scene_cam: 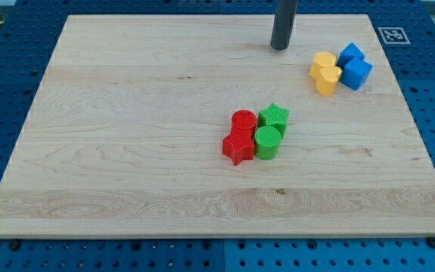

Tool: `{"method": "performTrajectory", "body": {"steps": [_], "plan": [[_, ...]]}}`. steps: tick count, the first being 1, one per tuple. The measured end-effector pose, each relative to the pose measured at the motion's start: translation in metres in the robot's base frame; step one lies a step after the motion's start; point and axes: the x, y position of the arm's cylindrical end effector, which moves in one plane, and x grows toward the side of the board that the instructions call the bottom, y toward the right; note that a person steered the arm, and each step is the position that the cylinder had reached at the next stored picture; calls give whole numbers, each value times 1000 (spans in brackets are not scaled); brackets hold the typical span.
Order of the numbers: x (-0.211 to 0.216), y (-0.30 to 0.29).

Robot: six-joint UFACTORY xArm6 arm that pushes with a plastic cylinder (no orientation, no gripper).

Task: Nudge the yellow heart right

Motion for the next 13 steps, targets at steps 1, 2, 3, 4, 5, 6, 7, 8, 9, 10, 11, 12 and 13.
{"method": "performTrajectory", "body": {"steps": [1, 2, 3, 4, 5, 6, 7, 8, 9, 10, 11, 12, 13], "plan": [[0, 0], [3, 0], [25, 0], [57, 0], [91, 0], [121, 0], [121, 0], [121, 0], [123, 0], [128, 0], [129, 0], [129, 0], [129, 5]]}}
